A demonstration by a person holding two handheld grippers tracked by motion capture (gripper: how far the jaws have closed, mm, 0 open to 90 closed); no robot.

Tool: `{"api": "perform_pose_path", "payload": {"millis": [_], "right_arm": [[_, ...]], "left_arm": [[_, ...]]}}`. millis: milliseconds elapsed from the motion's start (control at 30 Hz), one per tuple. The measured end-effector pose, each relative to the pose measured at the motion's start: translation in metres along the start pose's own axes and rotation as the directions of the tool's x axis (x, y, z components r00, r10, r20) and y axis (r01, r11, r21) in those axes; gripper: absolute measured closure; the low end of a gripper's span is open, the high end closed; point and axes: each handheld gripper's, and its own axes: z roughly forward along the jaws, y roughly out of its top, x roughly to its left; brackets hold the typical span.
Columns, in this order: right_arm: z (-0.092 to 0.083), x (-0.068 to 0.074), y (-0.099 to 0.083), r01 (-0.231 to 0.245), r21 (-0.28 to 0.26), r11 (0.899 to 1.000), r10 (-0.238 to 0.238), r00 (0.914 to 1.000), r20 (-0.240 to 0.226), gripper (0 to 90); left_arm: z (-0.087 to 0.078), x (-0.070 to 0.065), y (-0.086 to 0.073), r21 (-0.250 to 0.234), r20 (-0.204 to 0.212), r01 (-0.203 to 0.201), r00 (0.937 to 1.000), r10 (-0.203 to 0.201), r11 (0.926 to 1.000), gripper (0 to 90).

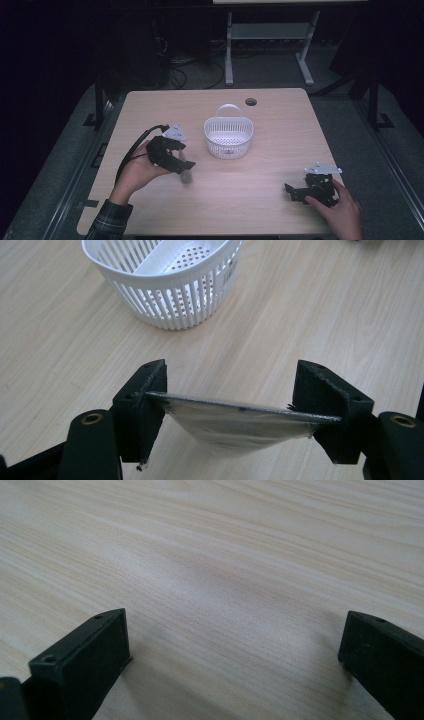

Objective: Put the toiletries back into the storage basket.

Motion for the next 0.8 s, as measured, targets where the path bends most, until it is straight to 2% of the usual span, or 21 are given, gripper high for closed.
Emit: {"api": "perform_pose_path", "payload": {"millis": [267, 433, 800], "right_arm": [[0.0, 0.0, 0.0, 0.003, 0.0, 1.0, -0.003, 1.0, 0.001, 0.0], [0.0, 0.0, 0.0, 0.001, 0.0, 1.0, -0.001, 1.0, 0.001, 0.0], [0.0, 0.0, 0.0, 0.001, 0.0, 1.0, -0.001, 1.0, 0.0, 0.0]], "left_arm": [[0.002, 0.001, 0.014, -0.02, -0.012, 0.022, 0.9997, -0.023, 0.9996, 29.6], [0.0, 0.003, 0.024, -0.026, -0.02, 0.016, 0.9997, -0.017, 0.9995, 29.6], [-0.008, 0.01, 0.037, -0.059, -0.017, 0.03, 0.9994, -0.031, 0.9978, 29.7]]}}
